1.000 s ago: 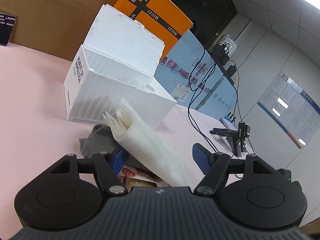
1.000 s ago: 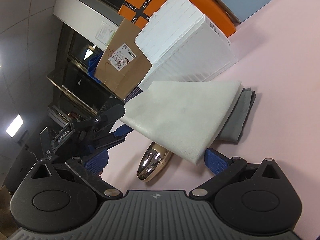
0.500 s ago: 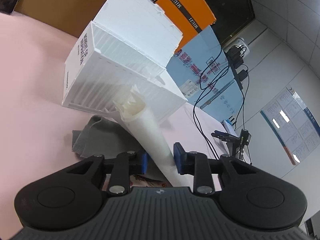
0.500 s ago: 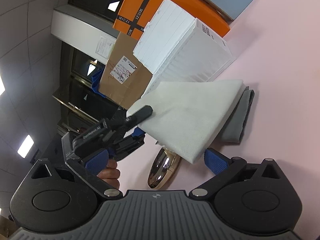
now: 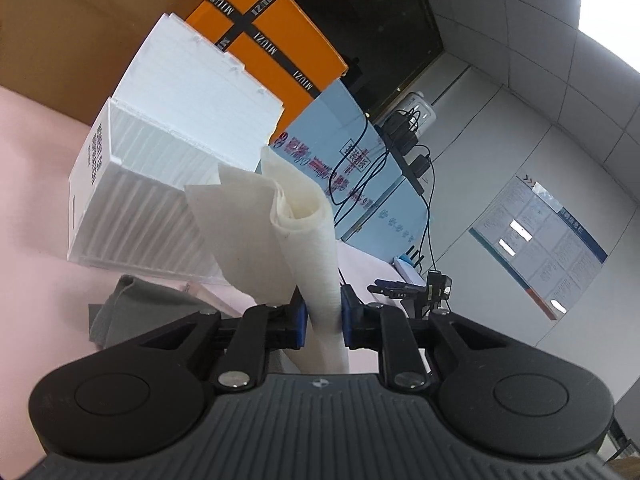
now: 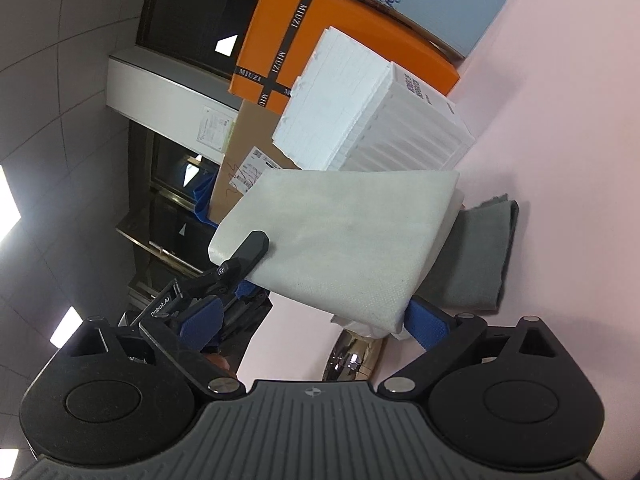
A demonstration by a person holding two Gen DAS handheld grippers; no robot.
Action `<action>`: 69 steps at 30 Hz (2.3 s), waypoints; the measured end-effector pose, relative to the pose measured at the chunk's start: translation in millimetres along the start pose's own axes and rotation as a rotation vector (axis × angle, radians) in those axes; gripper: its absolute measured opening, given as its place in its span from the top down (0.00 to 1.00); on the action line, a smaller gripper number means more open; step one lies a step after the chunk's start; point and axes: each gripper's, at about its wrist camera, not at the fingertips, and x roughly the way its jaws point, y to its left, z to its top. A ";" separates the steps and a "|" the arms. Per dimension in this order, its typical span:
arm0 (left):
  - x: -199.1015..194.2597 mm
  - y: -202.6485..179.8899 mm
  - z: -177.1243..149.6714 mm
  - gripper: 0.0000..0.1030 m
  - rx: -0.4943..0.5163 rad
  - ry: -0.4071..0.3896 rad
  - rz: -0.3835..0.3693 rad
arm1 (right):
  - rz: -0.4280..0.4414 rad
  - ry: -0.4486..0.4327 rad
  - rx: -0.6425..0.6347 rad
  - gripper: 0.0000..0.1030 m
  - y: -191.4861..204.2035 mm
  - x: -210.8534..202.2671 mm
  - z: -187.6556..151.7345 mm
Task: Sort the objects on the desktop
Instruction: 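Lift the white cloth with the left gripper and carry it into the white box, then open the left gripper to release the cloth inside the box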
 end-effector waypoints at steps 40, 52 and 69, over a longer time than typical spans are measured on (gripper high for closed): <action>38.6 36.6 54.0 0.85 0.044 -0.270 0.087 | 0.036 -0.177 -0.487 0.02 56.3 79.0 112.0; 63.0 58.8 43.8 0.85 0.015 -0.202 0.204 | -0.100 -0.162 -0.438 0.02 17.4 98.4 121.1; 48.4 27.1 47.5 0.20 0.217 -0.263 0.468 | -0.148 -0.200 -0.482 0.02 15.4 96.1 113.1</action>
